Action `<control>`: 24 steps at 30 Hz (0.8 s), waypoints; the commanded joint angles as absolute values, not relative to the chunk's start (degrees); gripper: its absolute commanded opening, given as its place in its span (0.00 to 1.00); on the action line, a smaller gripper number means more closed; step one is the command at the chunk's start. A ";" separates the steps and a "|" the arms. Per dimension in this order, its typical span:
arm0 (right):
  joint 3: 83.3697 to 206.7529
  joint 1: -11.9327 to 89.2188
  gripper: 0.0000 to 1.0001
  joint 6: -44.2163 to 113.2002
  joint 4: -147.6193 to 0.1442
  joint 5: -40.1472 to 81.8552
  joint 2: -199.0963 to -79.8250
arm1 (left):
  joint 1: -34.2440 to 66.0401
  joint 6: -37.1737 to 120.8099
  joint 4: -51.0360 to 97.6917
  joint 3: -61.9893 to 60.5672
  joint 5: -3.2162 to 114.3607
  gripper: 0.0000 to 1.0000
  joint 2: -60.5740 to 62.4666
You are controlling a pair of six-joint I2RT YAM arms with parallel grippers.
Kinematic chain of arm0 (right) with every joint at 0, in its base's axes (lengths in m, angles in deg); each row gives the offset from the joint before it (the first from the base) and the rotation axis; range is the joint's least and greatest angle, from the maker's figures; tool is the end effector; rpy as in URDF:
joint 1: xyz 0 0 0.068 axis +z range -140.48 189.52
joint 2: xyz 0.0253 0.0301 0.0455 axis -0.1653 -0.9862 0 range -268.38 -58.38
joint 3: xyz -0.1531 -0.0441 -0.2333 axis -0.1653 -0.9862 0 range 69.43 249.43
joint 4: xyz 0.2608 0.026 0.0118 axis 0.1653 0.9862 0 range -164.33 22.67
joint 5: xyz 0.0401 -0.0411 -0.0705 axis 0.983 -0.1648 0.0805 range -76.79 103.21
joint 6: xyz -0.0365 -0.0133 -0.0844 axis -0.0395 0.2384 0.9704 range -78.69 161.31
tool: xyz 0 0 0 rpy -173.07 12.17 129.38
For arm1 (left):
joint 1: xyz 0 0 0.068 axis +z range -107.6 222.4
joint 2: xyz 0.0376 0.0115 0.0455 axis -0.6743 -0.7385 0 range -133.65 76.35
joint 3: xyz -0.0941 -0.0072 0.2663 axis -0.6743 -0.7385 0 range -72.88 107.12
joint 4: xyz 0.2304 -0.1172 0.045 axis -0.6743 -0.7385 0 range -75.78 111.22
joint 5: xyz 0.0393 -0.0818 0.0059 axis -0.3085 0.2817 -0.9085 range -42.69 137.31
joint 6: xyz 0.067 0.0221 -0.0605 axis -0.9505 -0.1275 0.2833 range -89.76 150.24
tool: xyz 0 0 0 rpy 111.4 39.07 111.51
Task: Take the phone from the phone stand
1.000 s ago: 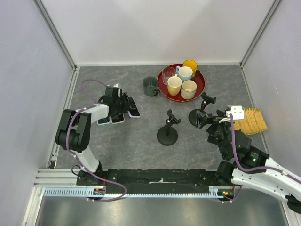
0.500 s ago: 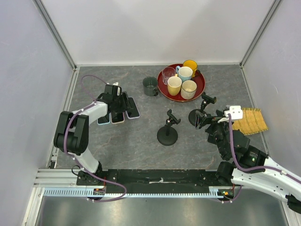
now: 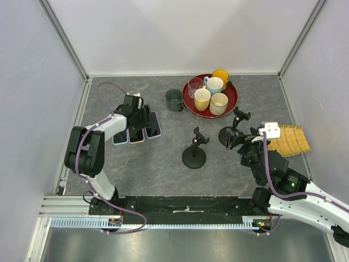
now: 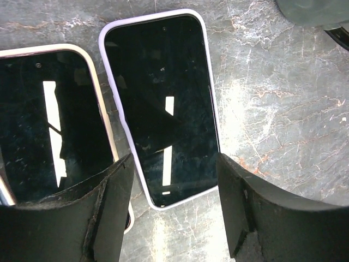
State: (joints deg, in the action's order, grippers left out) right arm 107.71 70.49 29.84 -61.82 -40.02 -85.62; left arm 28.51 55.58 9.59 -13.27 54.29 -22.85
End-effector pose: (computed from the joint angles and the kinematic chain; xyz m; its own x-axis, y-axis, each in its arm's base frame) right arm 0.1219 0.0814 0.3419 -0.0391 0.1749 -0.9838 -0.1297 0.9753 0.1786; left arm 0.3762 -0.1035 0.1510 -0.8176 -0.2355 -0.5255 -0.0419 0.9344 -0.3536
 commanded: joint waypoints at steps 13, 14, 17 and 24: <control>113.55 70.69 0.98 37.69 -60.97 -49.01 -84.31 | 27.90 44.84 6.90 -18.47 37.92 0.86 27.36; 113.98 70.60 0.98 38.40 -60.97 -50.14 -83.79 | 27.90 44.22 6.64 -18.74 35.21 0.89 30.18; 114.78 70.60 0.98 40.59 -60.97 -52.43 -82.82 | 27.90 41.67 5.76 -19.79 32.56 0.93 40.12; 115.48 70.60 0.98 46.58 -62.64 -57.53 -81.50 | 27.90 38.59 8.54 -26.11 31.32 0.95 59.63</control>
